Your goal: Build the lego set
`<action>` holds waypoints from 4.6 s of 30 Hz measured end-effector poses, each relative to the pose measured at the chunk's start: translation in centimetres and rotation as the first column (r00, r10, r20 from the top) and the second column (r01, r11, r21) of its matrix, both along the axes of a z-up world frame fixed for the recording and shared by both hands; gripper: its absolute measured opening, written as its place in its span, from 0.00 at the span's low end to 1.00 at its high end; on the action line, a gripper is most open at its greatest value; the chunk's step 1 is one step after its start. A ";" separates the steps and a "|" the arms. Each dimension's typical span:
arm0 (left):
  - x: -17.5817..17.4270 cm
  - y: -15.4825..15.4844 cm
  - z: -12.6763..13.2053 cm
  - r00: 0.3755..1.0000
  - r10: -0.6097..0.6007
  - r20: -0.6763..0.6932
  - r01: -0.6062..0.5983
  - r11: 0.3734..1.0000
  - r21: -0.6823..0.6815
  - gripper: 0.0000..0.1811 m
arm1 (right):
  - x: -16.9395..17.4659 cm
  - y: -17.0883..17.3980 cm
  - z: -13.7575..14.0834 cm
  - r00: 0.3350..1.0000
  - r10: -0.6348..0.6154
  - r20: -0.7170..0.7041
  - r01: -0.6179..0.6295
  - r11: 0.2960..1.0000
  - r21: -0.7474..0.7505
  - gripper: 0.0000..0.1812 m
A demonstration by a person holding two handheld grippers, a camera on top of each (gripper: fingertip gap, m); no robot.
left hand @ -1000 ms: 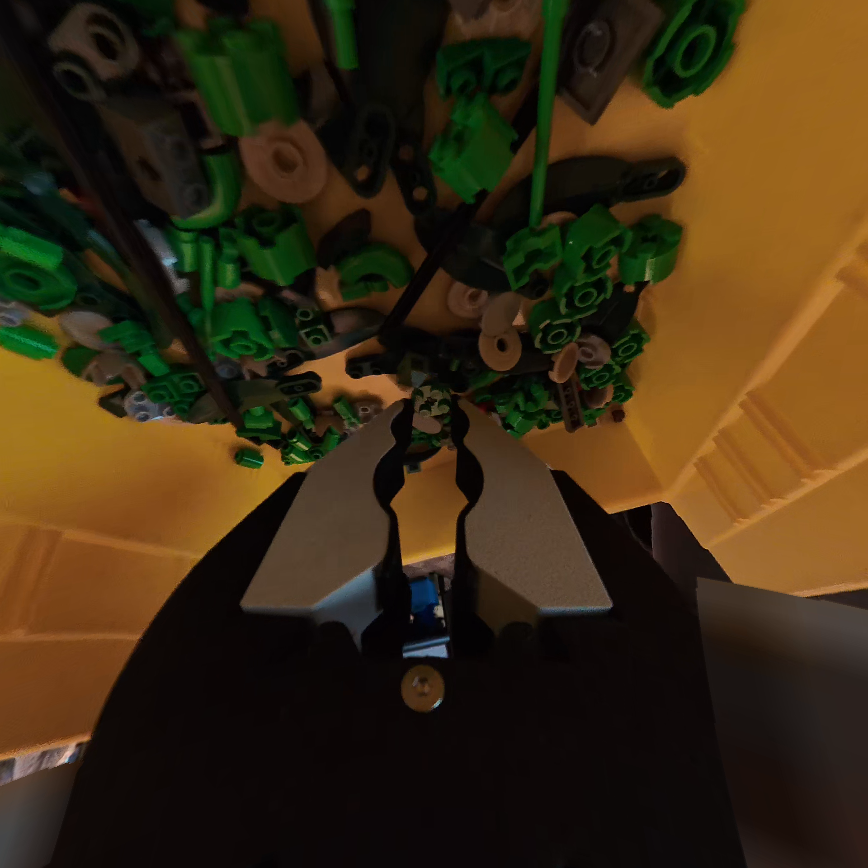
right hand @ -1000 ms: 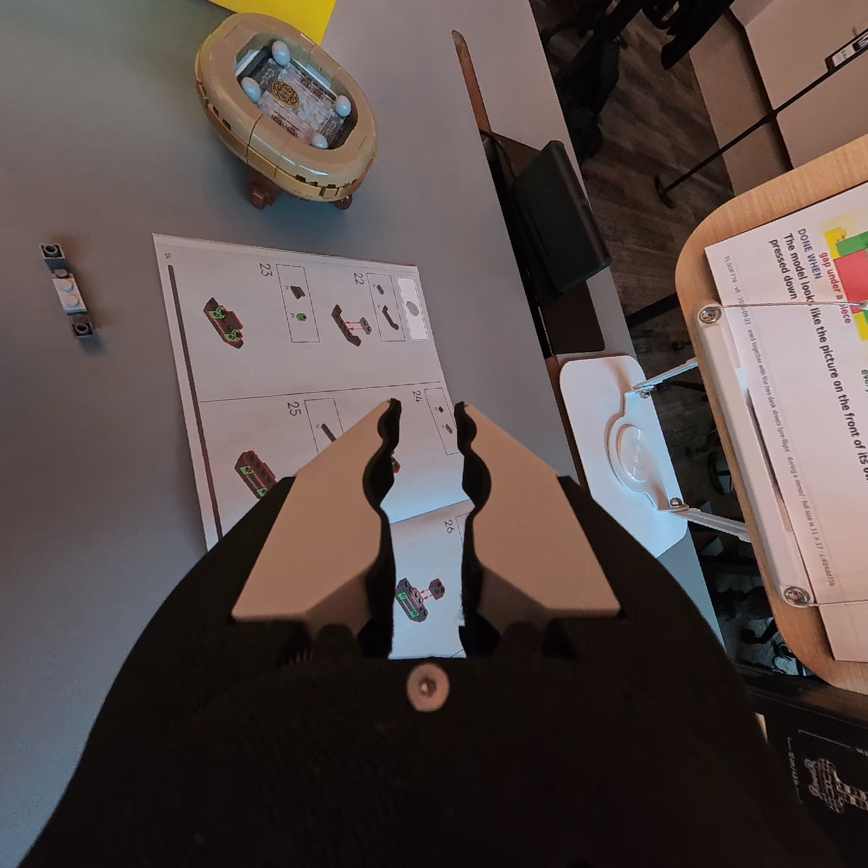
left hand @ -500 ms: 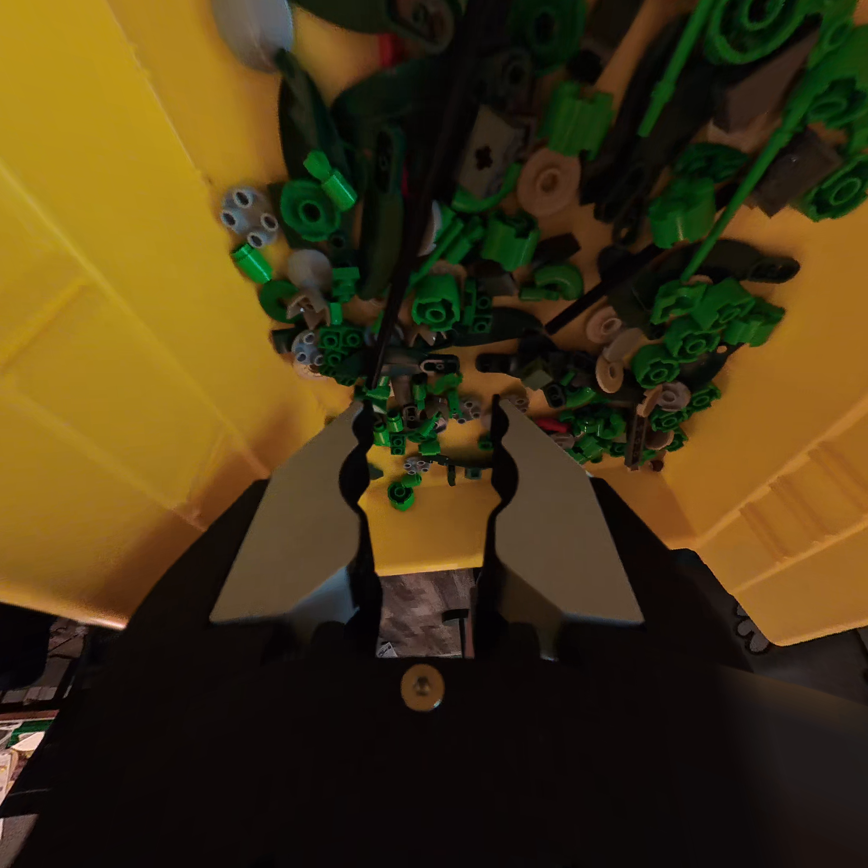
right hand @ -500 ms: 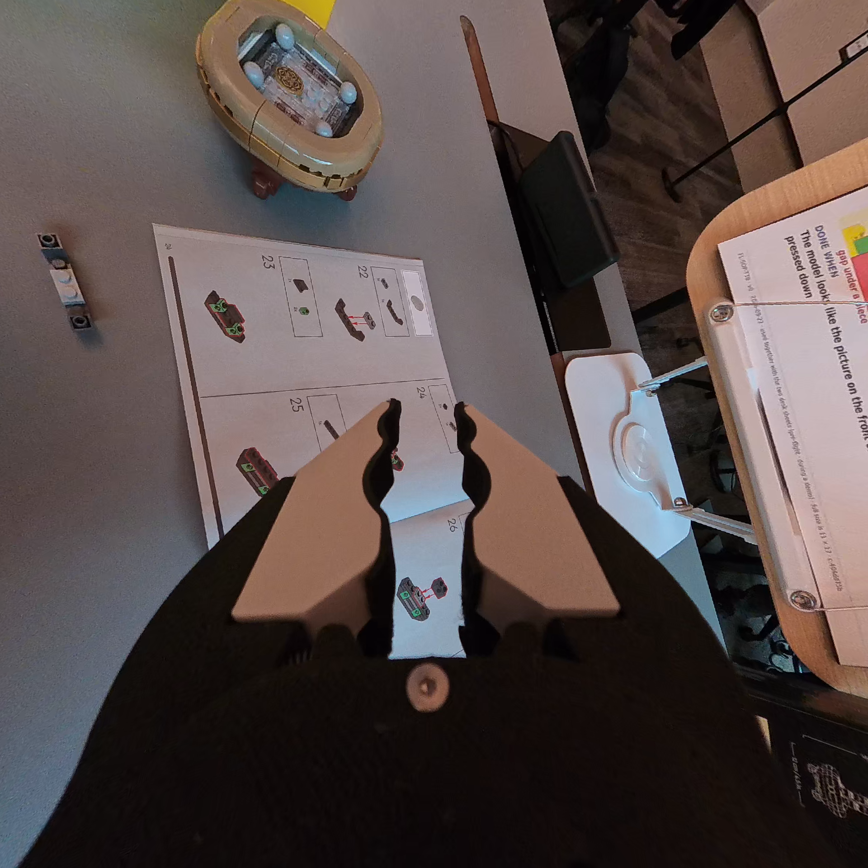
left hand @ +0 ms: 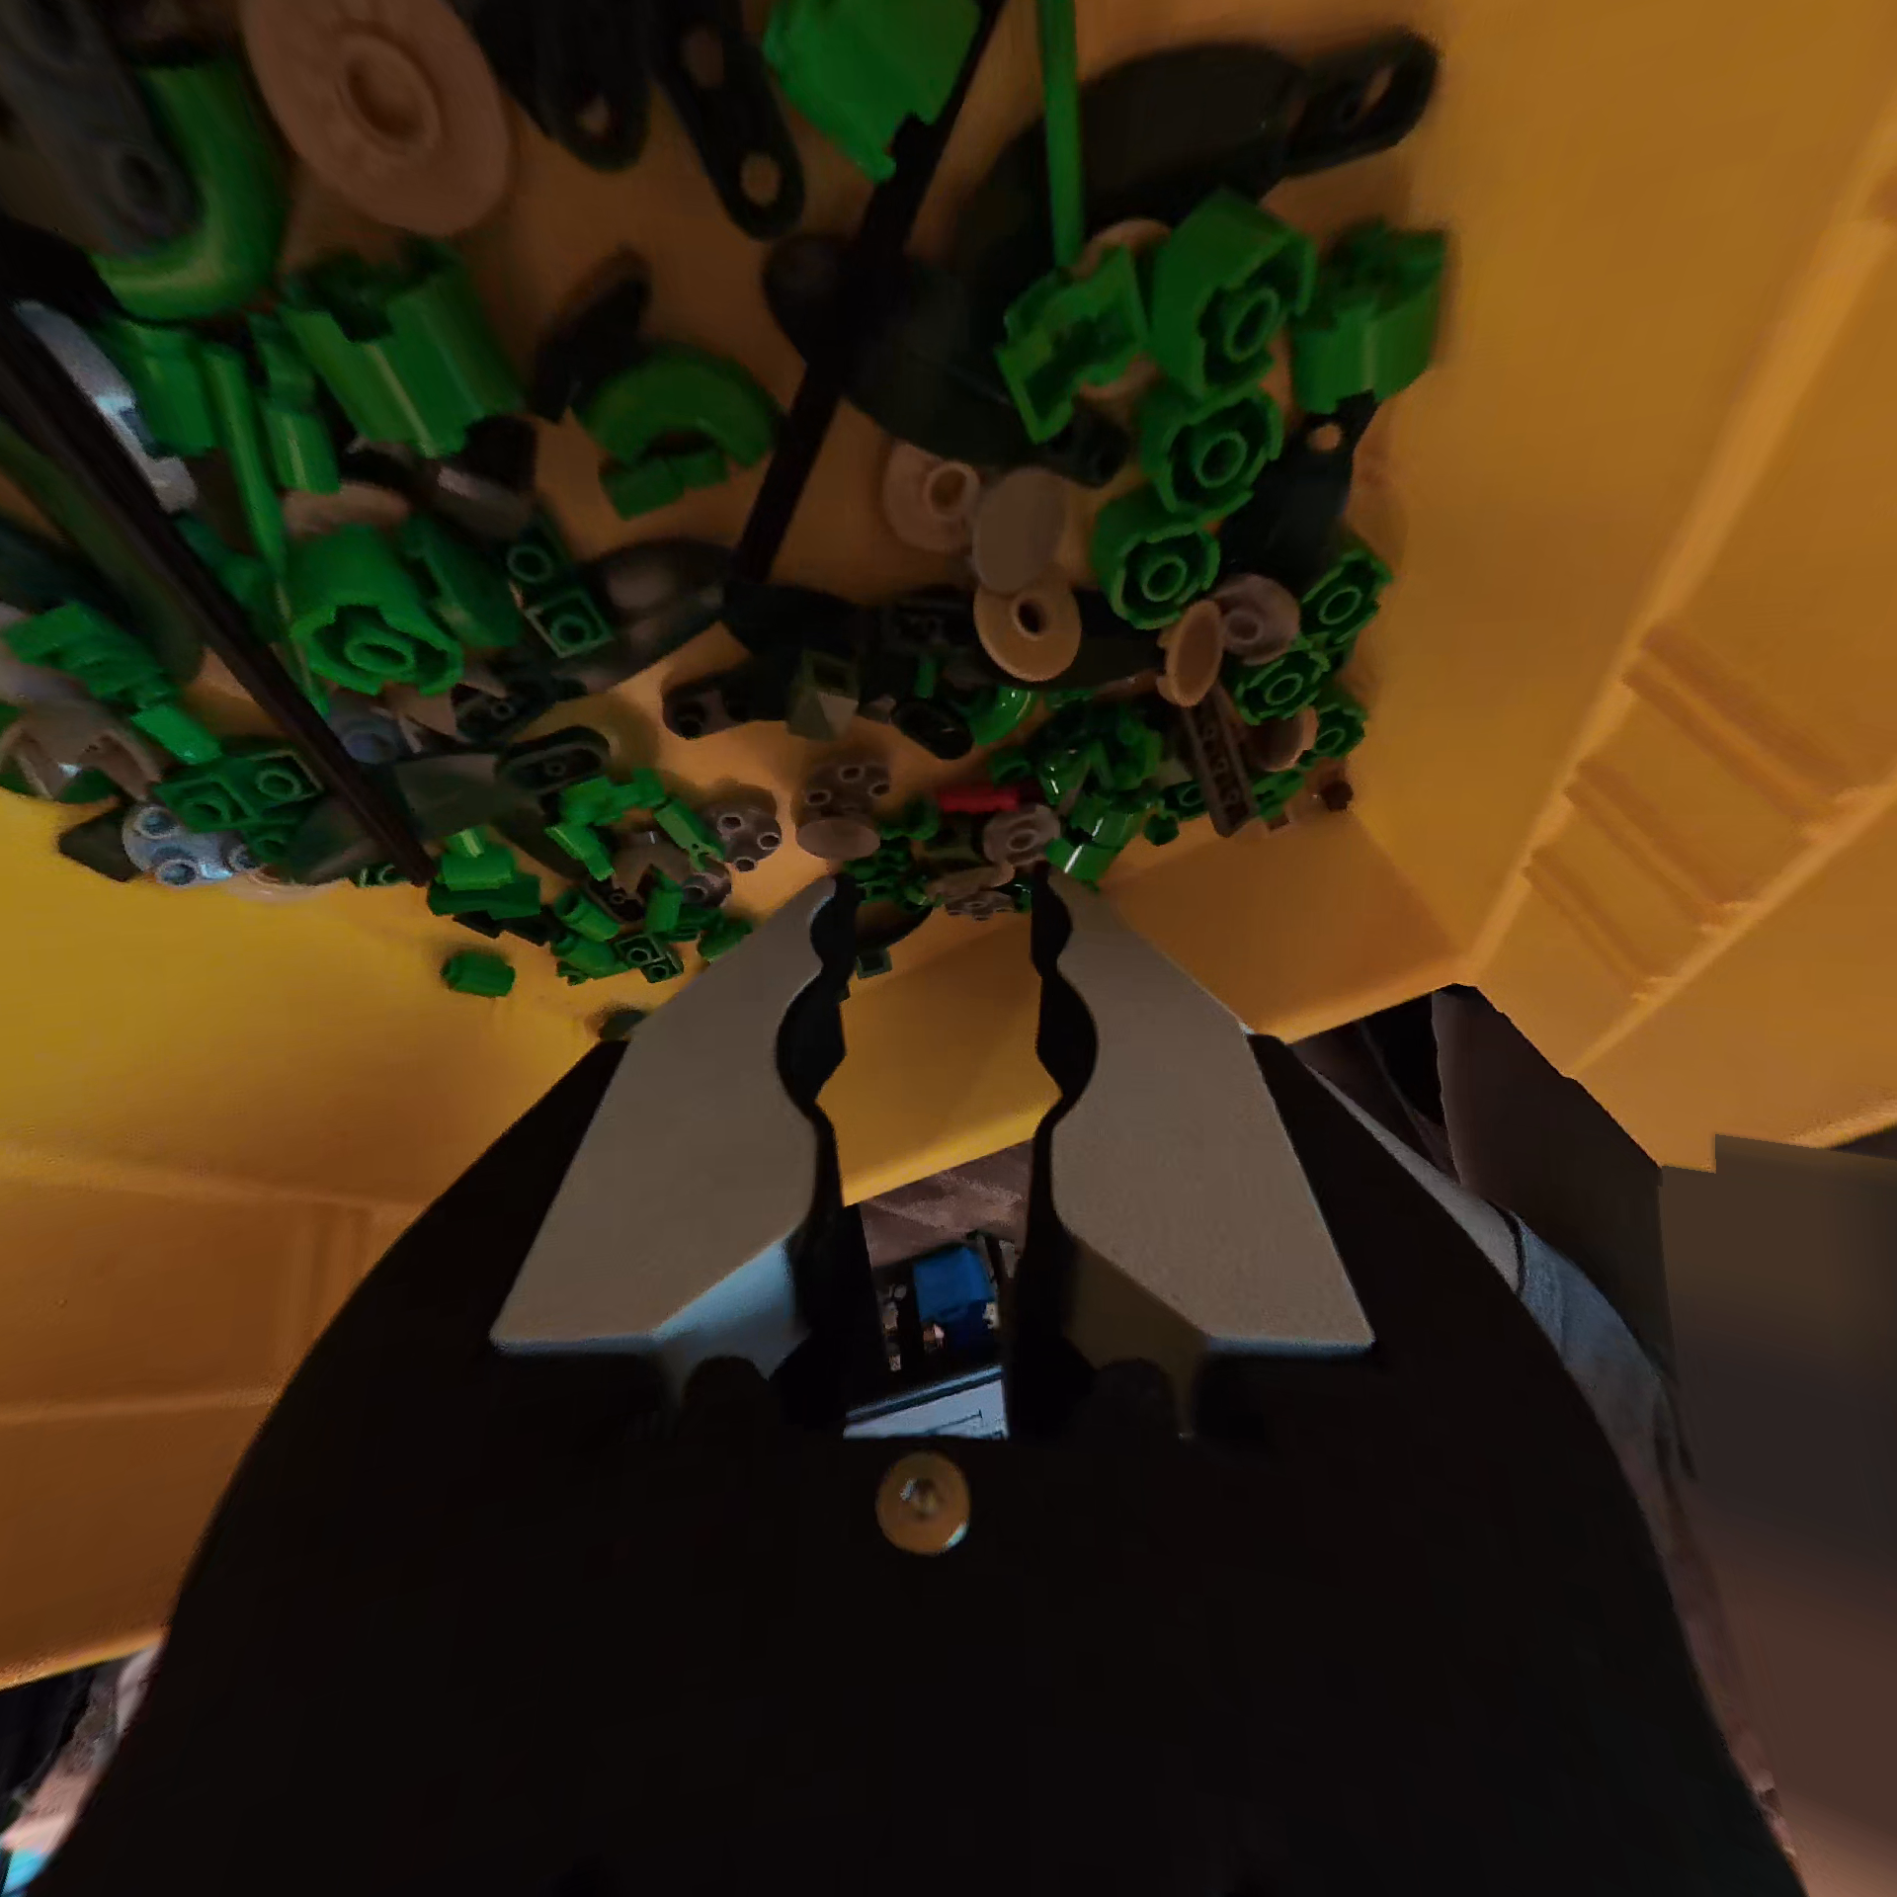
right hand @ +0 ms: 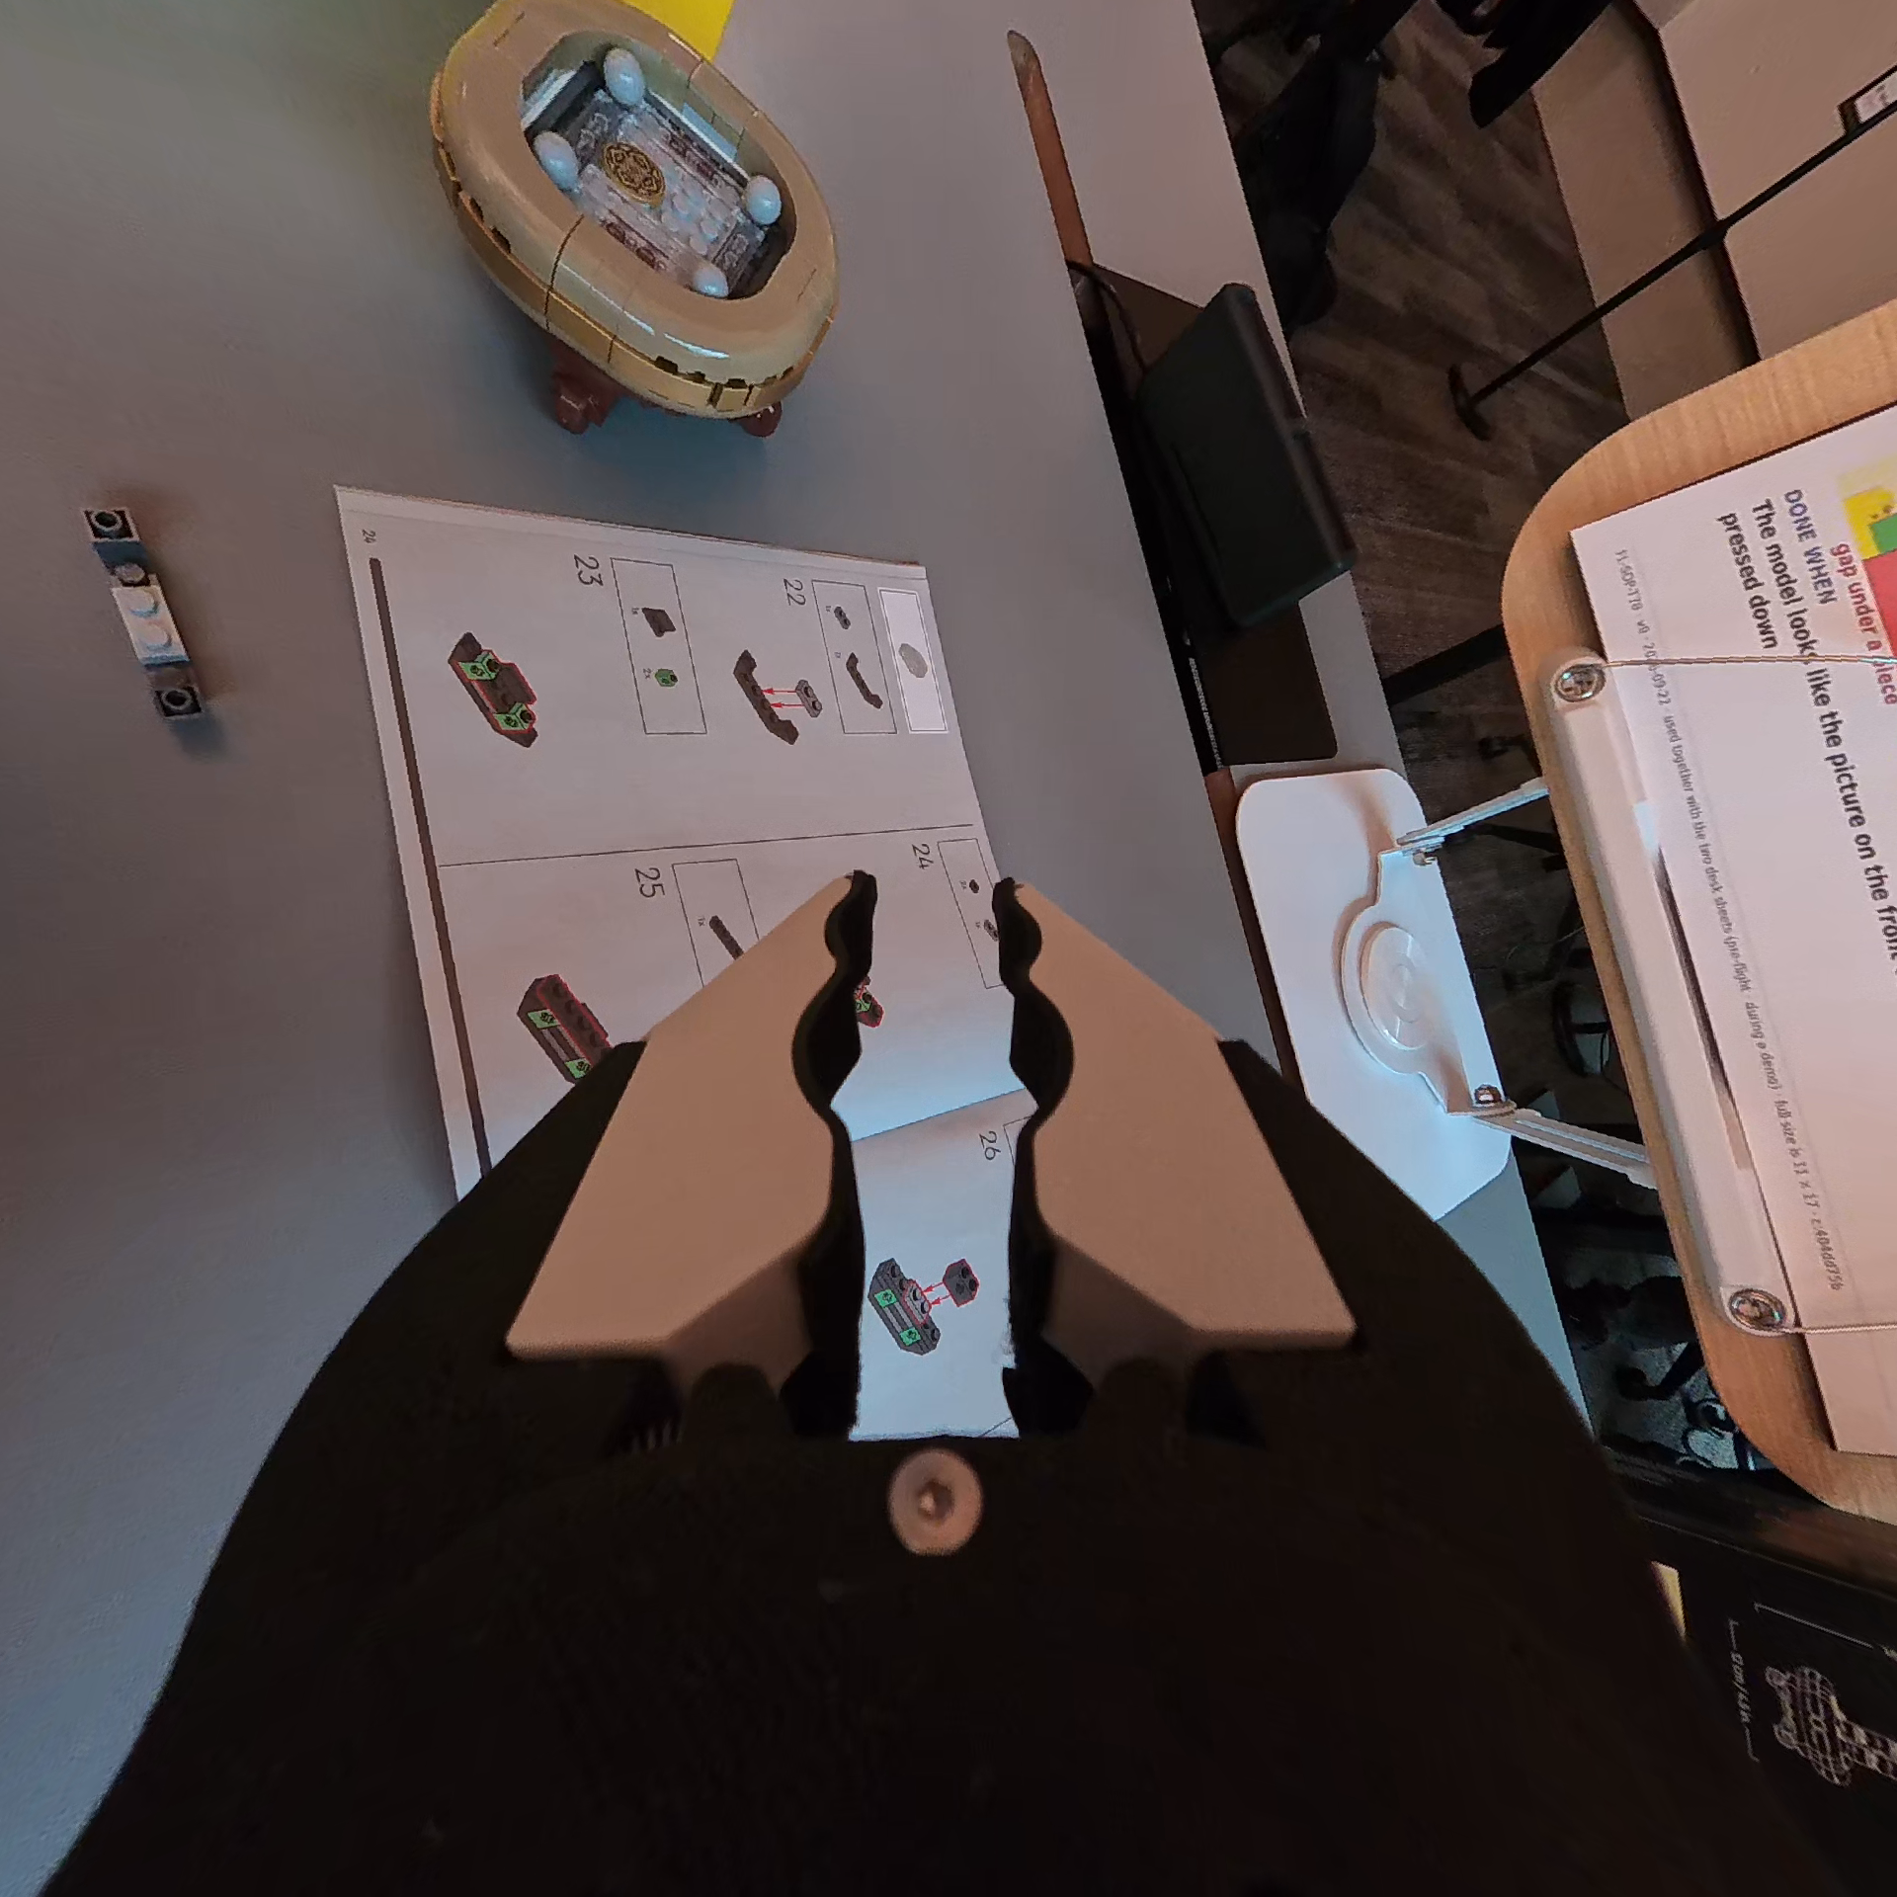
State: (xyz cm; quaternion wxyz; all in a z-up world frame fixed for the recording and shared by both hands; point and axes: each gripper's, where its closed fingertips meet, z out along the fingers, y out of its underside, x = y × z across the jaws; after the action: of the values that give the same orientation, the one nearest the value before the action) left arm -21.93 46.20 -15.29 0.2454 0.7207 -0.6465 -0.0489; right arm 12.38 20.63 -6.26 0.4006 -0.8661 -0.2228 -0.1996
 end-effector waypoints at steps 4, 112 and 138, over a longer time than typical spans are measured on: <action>-0.6 -0.4 -0.8 0.994 -0.007 -0.112 0.007 1.000 0.001 0.08 | 0.0 0.0 0.0 1.000 0.000 0.000 0.000 1.000 0.000 0.12; 8.1 3.5 22.7 -0.179 -0.287 0.941 -0.180 0.950 0.256 0.31 | 2.0 -4.5 14.1 0.981 0.016 -0.192 0.100 0.810 0.578 0.15; 0.3 -1.7 0.0 0.452 -0.707 0.543 0.637 0.682 0.358 0.12 | -1.7 -3.2 14.1 0.985 0.102 -0.140 -0.012 0.848 0.531 0.15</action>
State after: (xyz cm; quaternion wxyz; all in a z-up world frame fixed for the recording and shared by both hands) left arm -21.61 44.53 -15.27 -0.0692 0.3869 -0.9164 0.0756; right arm 10.66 17.42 7.85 0.6454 -0.7291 -0.1517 -0.1699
